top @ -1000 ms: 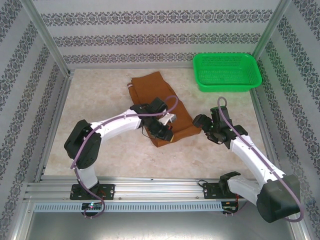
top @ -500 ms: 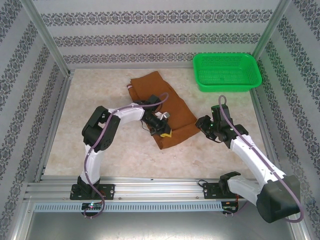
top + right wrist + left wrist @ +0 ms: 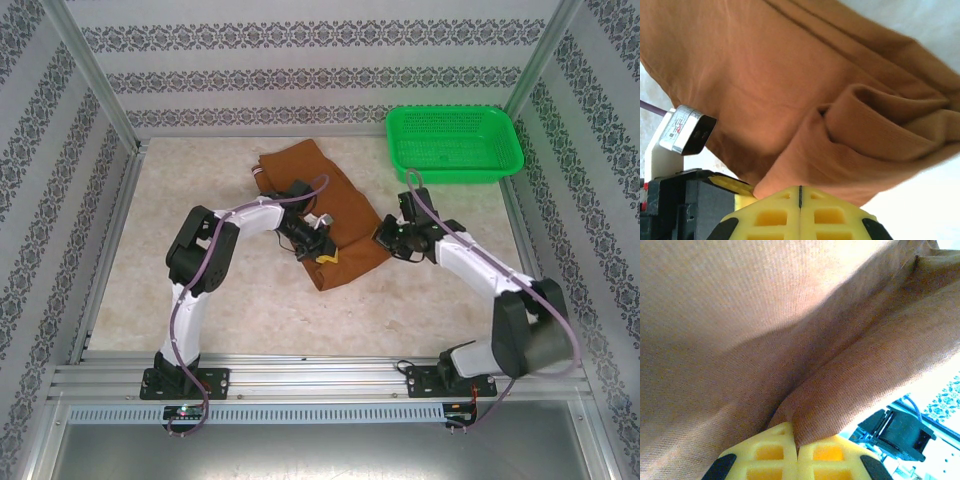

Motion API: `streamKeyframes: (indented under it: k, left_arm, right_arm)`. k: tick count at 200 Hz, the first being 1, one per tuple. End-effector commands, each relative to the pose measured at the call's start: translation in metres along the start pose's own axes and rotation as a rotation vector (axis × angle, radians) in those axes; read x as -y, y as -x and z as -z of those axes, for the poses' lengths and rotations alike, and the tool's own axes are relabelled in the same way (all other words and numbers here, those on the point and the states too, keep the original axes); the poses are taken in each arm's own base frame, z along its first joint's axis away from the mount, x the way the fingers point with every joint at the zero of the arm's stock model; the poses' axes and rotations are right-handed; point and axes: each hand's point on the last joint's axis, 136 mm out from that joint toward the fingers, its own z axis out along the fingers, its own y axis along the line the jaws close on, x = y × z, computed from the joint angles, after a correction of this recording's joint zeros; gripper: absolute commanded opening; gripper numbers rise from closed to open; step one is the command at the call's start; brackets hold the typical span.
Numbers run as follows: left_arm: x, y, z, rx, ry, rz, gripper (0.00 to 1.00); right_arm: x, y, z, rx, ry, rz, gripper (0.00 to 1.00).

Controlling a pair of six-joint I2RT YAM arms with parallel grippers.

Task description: Roll up the long pants

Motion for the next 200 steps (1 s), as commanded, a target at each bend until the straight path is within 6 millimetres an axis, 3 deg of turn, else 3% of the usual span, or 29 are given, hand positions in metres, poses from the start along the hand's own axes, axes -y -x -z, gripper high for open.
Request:
streamKeyframes:
  k: [1,16,47,71,91,114,118,127,155,171,200]
  left_arm:
    - [-0.006,0.002,0.000,-0.019,0.009,-0.032,0.00]
    - [-0.005,0.002,0.005,-0.005,0.029,-0.065,0.01]
    - [-0.001,0.000,0.034,0.129,0.190,-0.212,0.20]
    - [-0.003,-0.006,0.067,0.297,0.494,-0.392,0.25]
    - [-0.001,-0.017,0.078,0.408,0.780,-0.596,0.29]
    - [0.007,-0.040,0.049,0.406,1.055,-0.903,0.33]
    - [0.005,-0.043,0.042,0.391,1.094,-0.946,0.44]
    - [0.002,-0.049,0.029,0.364,1.178,-1.024,0.48]
    - [-0.010,-0.065,-0.013,0.246,1.282,-1.196,0.56]
    - [-0.016,-0.067,-0.020,0.223,1.313,-1.231,0.59]
    - [-0.030,-0.057,-0.015,0.194,1.410,-1.249,0.59]
  right_arm:
    - [-0.015,0.005,-0.020,-0.039,0.031,0.038,0.00]
    - [-0.006,0.005,-0.039,-0.076,-0.001,0.036,0.00]
    - [0.015,-0.006,-0.069,-0.144,-0.042,0.005,0.00]
    - [0.026,-0.013,-0.080,-0.169,-0.058,-0.009,0.00]
    - [0.031,-0.019,-0.085,-0.193,-0.060,-0.023,0.00]
    - [0.034,-0.026,-0.086,-0.214,-0.046,-0.046,0.00]
    - [0.034,-0.028,-0.086,-0.215,-0.044,-0.049,0.00]
    - [0.036,-0.029,-0.084,-0.216,-0.041,-0.054,0.00]
    - [0.040,-0.036,-0.080,-0.219,-0.040,-0.055,0.00]
    - [0.042,-0.039,-0.079,-0.226,-0.039,-0.057,0.00]
    - [0.044,-0.042,-0.078,-0.226,-0.028,-0.063,0.00]
